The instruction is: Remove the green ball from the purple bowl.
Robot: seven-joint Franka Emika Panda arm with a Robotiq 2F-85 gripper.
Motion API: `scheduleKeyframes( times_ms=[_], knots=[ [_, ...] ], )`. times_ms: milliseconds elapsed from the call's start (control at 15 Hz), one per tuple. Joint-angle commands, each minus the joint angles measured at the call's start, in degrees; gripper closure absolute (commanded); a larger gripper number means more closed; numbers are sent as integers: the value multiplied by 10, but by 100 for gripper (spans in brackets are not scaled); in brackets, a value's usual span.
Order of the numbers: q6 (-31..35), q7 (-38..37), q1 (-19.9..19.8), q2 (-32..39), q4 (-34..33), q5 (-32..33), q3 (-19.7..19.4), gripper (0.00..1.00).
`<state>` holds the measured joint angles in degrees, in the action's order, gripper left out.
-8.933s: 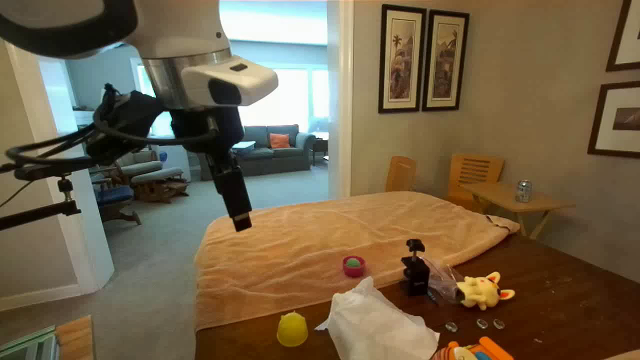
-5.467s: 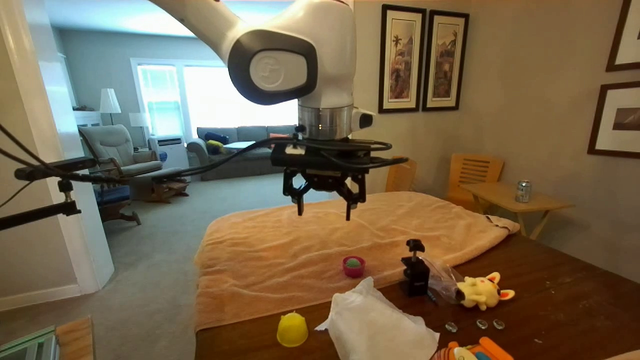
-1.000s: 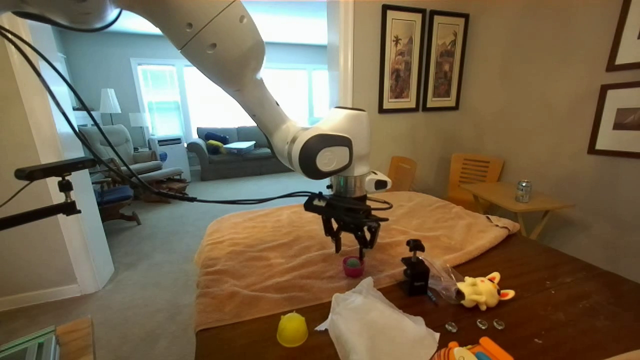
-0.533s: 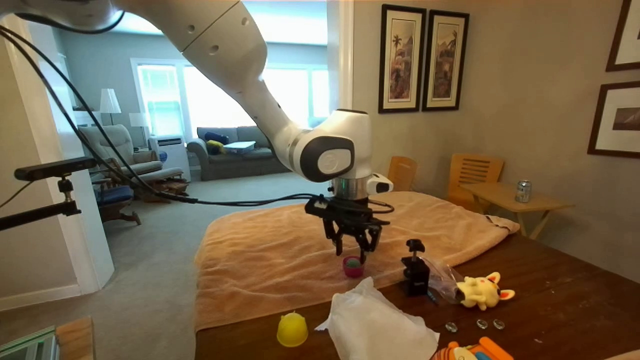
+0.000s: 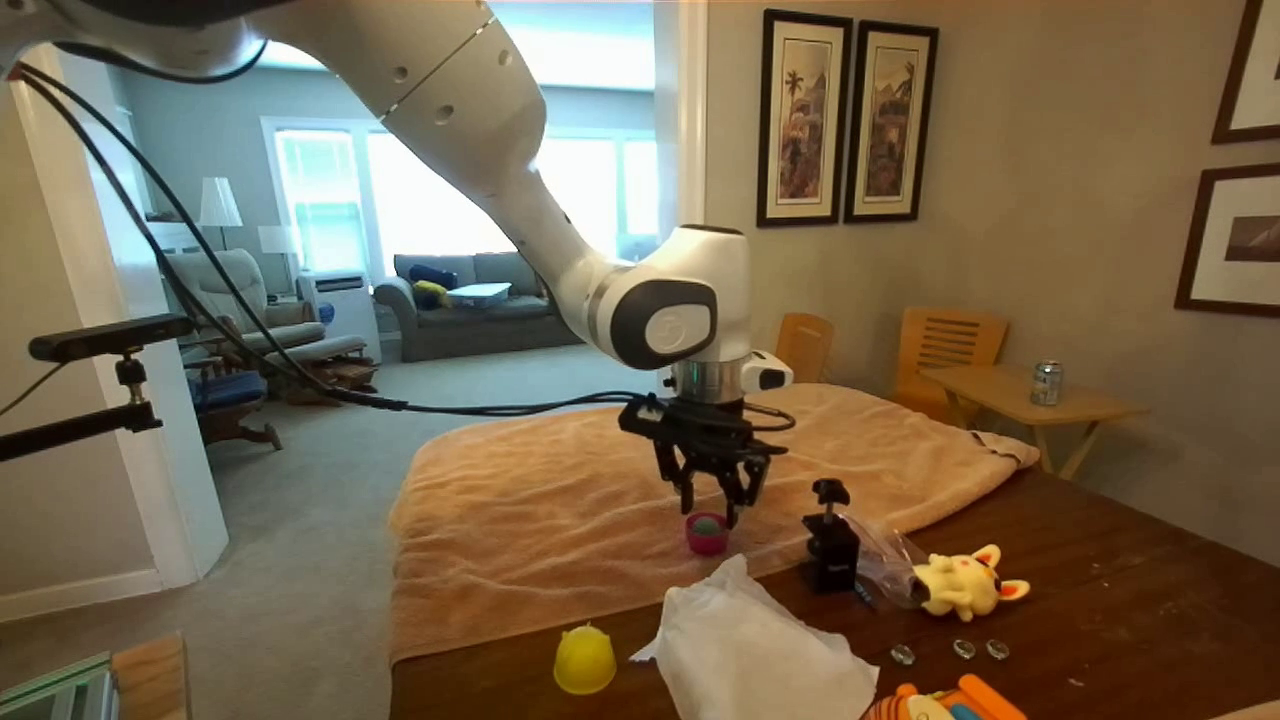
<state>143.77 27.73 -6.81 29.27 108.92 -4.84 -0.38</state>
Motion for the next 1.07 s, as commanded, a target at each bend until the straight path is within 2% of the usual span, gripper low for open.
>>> scheduleKeyframes(
  times_ms=[0,600,800,1000],
  knots=[
    [-10,-21,-7,21,-32,16,12,37],
    [-15,-28,-6,39,-51,17,18,46],
    [-18,-31,-6,42,-55,17,18,55],
    [-21,-33,-6,44,-58,17,17,52]
  ],
)
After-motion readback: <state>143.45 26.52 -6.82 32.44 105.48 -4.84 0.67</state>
